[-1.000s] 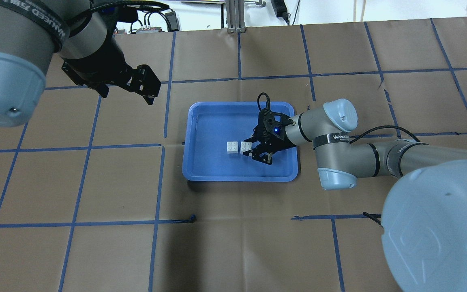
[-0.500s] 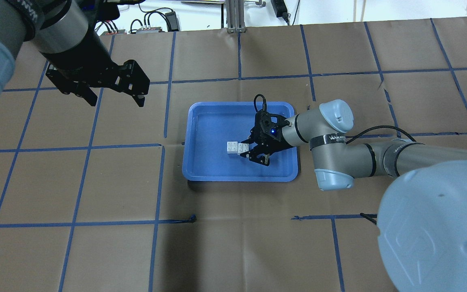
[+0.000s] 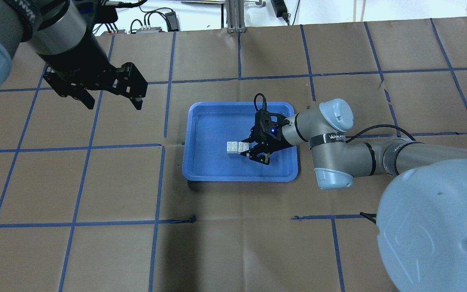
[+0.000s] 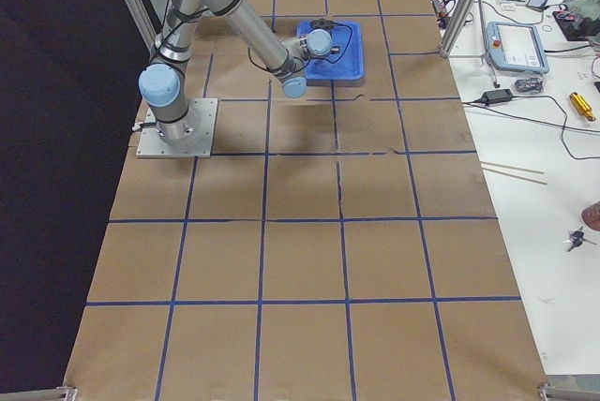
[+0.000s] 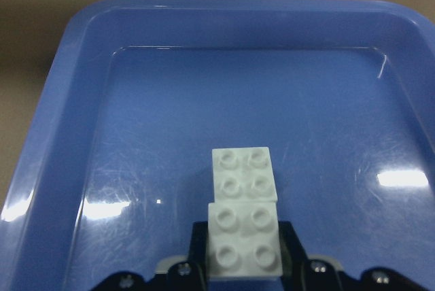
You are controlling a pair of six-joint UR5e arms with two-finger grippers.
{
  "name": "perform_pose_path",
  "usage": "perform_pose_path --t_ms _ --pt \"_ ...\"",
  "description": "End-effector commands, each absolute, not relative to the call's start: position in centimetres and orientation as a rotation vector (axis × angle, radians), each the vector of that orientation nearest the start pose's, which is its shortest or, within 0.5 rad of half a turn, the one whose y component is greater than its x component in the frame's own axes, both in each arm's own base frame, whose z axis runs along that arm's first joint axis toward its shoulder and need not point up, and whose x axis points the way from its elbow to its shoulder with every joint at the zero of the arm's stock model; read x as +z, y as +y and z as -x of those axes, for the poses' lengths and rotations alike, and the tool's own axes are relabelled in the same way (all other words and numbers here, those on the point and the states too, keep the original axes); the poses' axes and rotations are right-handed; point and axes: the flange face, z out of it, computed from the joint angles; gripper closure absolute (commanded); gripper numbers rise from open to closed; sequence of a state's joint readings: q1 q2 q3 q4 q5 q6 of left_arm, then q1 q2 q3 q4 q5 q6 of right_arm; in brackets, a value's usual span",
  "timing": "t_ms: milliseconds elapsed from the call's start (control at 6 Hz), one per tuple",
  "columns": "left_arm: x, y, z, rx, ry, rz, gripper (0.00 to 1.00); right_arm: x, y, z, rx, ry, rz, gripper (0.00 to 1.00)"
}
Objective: Assemble white blocks and place on blue tray
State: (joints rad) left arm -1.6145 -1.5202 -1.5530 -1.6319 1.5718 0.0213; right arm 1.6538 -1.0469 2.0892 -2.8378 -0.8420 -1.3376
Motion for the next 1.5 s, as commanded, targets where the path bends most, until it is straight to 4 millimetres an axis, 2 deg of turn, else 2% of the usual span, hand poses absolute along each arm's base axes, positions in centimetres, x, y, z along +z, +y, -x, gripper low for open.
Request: perform_pose_path --t_ms 0,333,1333 --pt "51.45 -46.49 15.18 -0.01 3.131 -0.096 0.0 14.17 -50.71 -24.19 -0.807 1.875 1.758 0.87" --pt "51.27 -46.55 15.03 -0.01 3.131 -0.089 0.0 13.43 -50.61 -24.21 -0.791 1.874 1.748 0.86" --pt "51.16 -46.86 14.71 -0.01 3.134 -0.079 0.0 13.58 -50.39 -24.56 -0.794 1.863 1.75 0.86"
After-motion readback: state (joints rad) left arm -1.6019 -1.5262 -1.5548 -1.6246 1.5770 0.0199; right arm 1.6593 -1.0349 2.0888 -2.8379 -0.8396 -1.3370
